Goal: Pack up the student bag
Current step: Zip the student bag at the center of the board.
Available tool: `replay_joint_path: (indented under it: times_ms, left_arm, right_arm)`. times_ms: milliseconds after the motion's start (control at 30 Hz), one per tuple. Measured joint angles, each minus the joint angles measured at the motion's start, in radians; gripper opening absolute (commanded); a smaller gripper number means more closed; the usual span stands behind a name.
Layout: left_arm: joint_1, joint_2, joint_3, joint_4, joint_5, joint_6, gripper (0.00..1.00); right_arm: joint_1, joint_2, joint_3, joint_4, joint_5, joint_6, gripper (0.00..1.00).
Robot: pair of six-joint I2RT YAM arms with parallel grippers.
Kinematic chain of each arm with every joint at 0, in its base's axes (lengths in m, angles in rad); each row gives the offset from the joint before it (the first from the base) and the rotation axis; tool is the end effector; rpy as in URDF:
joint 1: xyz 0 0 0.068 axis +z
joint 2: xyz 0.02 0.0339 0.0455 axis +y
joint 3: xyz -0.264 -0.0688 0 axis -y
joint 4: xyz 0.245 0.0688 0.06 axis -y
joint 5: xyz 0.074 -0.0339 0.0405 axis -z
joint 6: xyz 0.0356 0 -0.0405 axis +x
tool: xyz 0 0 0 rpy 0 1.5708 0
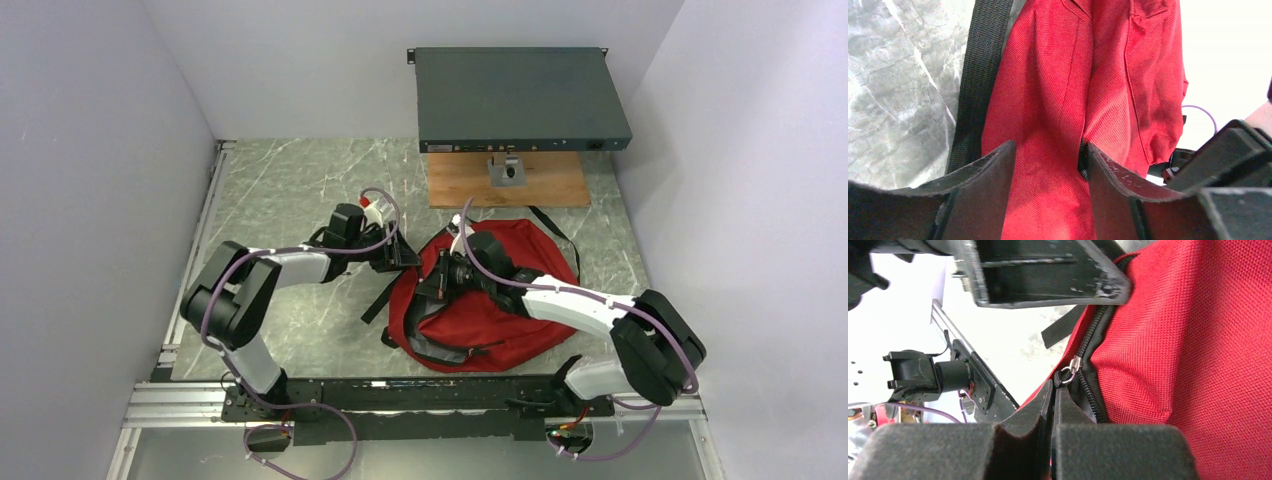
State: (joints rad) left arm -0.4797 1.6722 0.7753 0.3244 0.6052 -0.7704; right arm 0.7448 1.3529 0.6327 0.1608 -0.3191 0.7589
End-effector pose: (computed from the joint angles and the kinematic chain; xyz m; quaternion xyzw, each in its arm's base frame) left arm 0.2863 -0.1718 0.1662 0.0198 0.8499 -0.4795 0.2174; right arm 0.1968 0.1967 0.1976 -0.0709 0.8642 0.4282 0.2544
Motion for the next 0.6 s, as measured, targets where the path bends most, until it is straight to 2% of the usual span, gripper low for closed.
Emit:
replay_joint_path:
  times_ms: [100, 300, 600]
  left_arm:
    - [-0.007, 0.049, 0.018, 0.006, 0.010, -0.010, 0.44]
    - [-0.033, 0.072, 0.039, 0.031, 0.026, -0.035, 0.00]
    - [-0.036, 0.082, 0.113, -0.050, 0.028, 0.008, 0.00]
  right_arm:
    - [0.000, -0.013, 0.019, -0.029, 0.003, -0.009, 0.00]
    - [0.019, -0.013, 0.070, -0.111, 0.029, -0.029, 0.00]
    - [0.153, 0.002, 0.177, -0.274, 0.051, -0.034, 0.00]
